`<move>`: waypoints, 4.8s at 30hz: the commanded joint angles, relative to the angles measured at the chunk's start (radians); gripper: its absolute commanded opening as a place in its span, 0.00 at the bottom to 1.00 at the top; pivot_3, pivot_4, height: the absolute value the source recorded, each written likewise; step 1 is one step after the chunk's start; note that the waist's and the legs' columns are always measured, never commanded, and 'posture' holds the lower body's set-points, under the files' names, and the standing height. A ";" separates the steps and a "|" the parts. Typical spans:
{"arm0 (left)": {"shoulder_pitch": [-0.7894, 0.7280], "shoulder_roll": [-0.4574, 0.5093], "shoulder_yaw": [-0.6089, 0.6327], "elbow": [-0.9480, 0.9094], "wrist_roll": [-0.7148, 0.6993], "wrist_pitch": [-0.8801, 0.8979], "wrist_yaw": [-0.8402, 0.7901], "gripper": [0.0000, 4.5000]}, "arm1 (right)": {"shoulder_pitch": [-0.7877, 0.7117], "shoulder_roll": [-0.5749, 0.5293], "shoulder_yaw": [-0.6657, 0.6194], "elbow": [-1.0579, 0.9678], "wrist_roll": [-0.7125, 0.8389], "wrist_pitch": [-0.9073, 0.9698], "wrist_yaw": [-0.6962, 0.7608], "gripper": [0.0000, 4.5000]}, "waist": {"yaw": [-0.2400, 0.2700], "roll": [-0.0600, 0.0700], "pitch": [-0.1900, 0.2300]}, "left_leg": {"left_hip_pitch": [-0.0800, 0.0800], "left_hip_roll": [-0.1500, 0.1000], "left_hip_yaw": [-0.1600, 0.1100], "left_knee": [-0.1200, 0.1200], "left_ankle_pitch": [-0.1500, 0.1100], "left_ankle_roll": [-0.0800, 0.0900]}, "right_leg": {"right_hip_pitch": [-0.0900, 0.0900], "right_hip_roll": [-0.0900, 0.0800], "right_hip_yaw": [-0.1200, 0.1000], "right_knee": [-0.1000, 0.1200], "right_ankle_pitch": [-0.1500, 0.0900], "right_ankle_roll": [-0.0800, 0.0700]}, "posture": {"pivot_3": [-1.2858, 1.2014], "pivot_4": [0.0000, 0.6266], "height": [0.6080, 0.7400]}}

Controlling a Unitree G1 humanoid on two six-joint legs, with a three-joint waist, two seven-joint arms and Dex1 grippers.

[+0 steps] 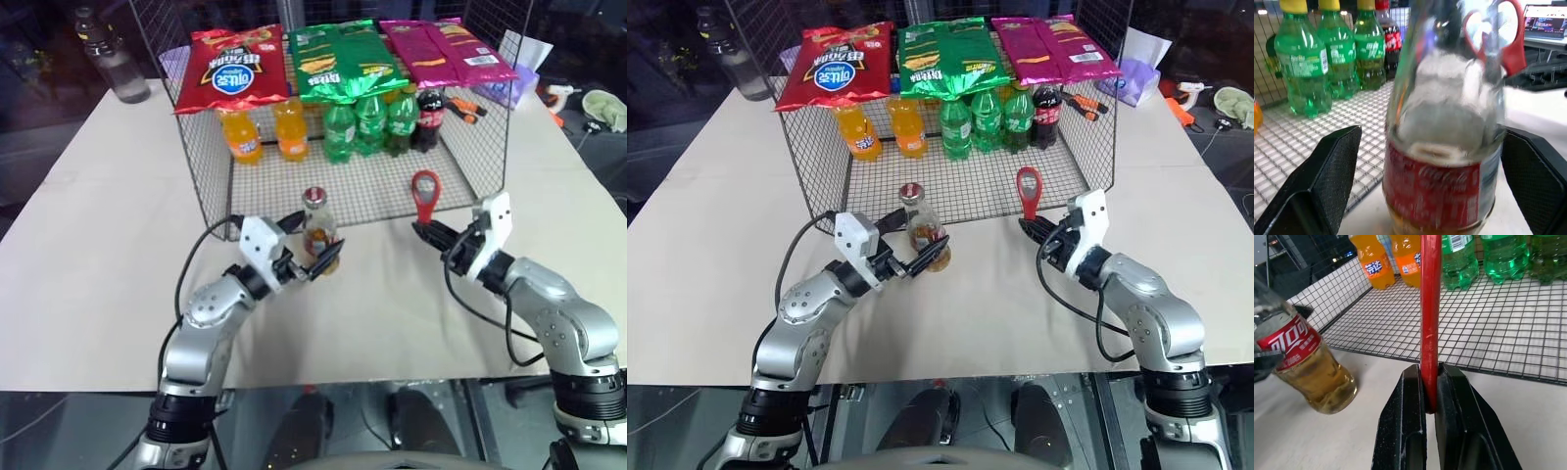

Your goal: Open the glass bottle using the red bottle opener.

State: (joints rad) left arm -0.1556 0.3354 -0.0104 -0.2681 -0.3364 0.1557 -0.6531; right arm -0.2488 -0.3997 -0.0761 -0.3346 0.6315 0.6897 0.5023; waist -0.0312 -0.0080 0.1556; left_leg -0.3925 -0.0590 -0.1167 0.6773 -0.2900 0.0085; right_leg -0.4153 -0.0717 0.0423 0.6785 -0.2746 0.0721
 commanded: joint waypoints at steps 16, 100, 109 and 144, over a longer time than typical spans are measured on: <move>-0.049 -0.014 -0.001 -0.083 -0.058 0.033 0.028 0.98 | -0.006 0.012 0.000 -0.036 -0.001 -0.015 0.006 0.00 | -0.001 0.000 0.000 | 0.000 0.000 0.000 0.000 0.000 0.000 | 0.000 0.000 0.000 0.000 0.000 0.000 | 0.52 0.24 1.00; -0.106 -0.048 -0.027 0.001 -0.037 0.003 -0.033 0.50 | -0.454 -0.121 0.475 0.589 -1.174 -1.431 -0.162 0.00 | 0.002 0.000 0.000 | 0.007 -0.001 0.000 0.003 0.000 0.000 | 0.008 0.000 0.000 0.001 0.000 0.000 | 0.52 0.24 1.00; -0.117 -0.052 -0.029 0.014 -0.029 0.000 -0.041 0.50 | -0.667 -0.171 0.475 0.756 -1.241 -1.571 -0.203 0.00 | 0.011 0.000 0.000 | 0.007 -0.001 0.001 0.003 0.000 0.000 | 0.007 0.000 0.000 0.001 0.000 0.000 | 0.52 0.24 1.00; -0.103 -0.053 -0.046 0.020 -0.028 -0.010 -0.043 0.50 | -0.745 -0.196 0.361 0.766 -1.183 -1.597 -0.331 0.00 | 0.014 0.000 0.000 | 0.007 0.000 0.003 -0.002 0.000 0.000 | 0.005 0.001 0.002 -0.001 0.000 0.000 | 0.52 0.24 1.00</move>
State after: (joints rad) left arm -0.2599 0.2835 -0.0403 -0.2238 -0.3558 0.1605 -0.6824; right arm -0.9955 -0.5962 0.3278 0.4548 -0.5988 -0.9147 0.1766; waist -0.0173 -0.0079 0.1555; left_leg -0.3861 -0.0591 -0.1136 0.6752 -0.2899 0.0083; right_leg -0.4108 -0.0711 0.0445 0.6770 -0.2746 0.0720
